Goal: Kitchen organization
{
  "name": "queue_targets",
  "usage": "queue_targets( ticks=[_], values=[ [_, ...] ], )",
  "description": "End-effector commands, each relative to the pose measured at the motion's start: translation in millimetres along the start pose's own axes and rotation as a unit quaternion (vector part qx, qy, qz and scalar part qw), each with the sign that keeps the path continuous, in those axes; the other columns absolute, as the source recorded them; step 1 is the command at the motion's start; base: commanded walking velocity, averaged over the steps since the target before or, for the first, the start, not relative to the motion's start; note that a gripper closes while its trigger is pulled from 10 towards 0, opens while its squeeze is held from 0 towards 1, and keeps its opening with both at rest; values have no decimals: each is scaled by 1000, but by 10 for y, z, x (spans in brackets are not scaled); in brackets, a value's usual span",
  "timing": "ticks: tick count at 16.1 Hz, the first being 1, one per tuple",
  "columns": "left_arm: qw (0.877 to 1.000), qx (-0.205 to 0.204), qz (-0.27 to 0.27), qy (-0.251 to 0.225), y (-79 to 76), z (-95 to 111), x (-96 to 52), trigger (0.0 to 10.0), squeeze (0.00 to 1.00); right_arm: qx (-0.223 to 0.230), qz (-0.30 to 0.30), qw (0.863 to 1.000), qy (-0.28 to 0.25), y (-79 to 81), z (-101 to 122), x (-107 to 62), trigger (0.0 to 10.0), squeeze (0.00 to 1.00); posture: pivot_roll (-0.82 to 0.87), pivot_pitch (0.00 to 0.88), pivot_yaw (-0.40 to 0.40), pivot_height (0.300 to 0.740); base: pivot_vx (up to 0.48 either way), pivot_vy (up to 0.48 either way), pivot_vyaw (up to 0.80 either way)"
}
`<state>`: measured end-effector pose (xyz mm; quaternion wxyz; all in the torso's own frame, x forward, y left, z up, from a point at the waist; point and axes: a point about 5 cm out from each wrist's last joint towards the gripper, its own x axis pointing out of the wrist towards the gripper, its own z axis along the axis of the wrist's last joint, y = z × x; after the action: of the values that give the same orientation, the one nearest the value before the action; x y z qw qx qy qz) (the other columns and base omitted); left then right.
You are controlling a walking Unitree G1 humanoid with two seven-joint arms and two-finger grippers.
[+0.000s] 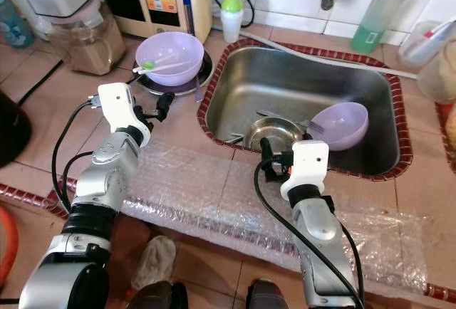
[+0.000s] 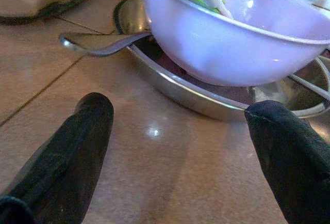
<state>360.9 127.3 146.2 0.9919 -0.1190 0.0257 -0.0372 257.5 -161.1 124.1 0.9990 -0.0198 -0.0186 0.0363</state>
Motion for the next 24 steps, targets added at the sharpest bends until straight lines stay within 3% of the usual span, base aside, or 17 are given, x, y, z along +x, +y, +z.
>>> queue_targets(
  ticks=[1, 4, 15, 21, 24],
  values=[
    [1000, -2, 14, -3, 39, 38, 34, 10000, 0, -4, -1, 1000, 2, -4, 6, -32, 10000, 0, -151, 197, 56, 740, 0, 0, 0],
    [999, -19, 18, -27, 9, 163, 93, 10000, 0, -5, 0, 1000, 7, -6, 7, -47, 10000, 0, -152, 197, 56, 740, 0, 0, 0],
    [994, -82, 48, -48, 23, 384, -37, 10000, 0, 0, 11, 1000, 9, 33, -12, 10, 10000, 0, -129, 180, 57, 740, 0, 0, 0],
    [993, -92, 71, 7, 106, 124, -241, 10000, 0, 1, 16, 1000, 15, 52, -43, 31, 10000, 0, -108, 179, 53, 740, 0, 0, 0],
    [992, -97, 75, 8, 122, 132, -251, 10000, 0, 2, 16, 1000, 16, 59, -55, 39, 10000, 0, -102, 177, 52, 740, 0, 0, 0]
  ],
)
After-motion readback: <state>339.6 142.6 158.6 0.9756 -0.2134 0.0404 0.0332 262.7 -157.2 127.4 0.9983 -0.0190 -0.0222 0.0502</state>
